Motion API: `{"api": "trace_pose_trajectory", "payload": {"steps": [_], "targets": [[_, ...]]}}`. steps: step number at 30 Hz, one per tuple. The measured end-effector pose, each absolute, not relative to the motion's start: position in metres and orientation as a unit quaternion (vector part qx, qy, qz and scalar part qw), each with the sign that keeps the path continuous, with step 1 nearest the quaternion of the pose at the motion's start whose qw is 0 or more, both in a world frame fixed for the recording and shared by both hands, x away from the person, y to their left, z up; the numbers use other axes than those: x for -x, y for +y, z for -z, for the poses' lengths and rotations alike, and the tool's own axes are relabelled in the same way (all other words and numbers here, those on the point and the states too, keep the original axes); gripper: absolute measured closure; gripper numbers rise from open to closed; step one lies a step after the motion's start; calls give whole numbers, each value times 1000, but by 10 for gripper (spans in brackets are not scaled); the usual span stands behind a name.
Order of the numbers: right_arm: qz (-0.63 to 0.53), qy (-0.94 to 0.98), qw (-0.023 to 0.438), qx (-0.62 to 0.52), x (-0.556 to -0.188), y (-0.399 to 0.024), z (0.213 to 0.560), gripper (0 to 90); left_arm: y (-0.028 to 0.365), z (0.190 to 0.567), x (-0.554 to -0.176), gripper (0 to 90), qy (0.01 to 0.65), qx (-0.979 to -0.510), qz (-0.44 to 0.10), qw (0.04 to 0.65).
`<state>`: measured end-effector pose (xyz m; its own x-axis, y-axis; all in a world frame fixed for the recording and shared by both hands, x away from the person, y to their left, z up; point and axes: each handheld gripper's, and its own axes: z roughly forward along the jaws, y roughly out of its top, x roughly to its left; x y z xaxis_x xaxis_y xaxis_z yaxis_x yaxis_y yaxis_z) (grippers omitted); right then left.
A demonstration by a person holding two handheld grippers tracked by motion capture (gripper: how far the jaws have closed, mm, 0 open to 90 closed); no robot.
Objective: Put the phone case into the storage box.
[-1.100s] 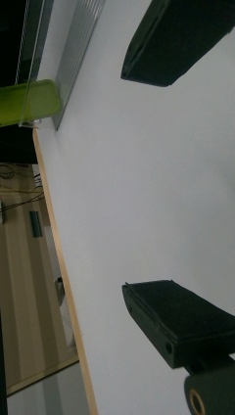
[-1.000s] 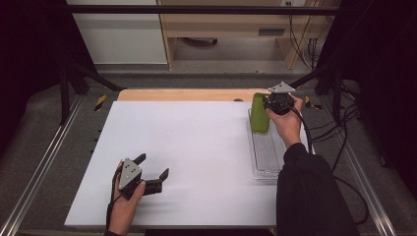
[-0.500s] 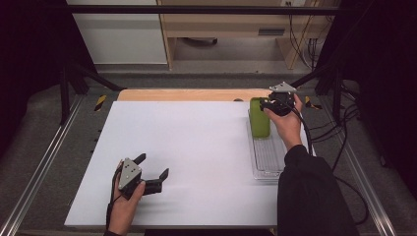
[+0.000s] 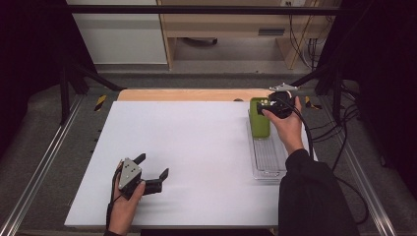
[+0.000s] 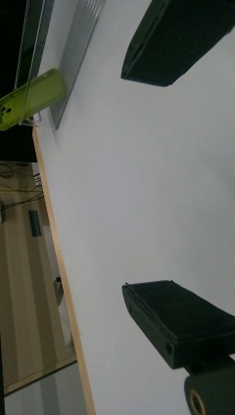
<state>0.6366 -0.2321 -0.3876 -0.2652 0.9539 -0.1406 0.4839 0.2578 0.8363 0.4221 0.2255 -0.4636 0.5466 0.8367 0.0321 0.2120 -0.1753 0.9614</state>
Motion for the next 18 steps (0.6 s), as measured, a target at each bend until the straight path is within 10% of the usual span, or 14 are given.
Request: {"api": "trace_pose_trajectory", "payload": {"steps": [18], "targets": [[-374, 697, 314, -525, -630, -234, 383, 88, 227, 465, -425, 27, 381, -704, -297, 520]]}}
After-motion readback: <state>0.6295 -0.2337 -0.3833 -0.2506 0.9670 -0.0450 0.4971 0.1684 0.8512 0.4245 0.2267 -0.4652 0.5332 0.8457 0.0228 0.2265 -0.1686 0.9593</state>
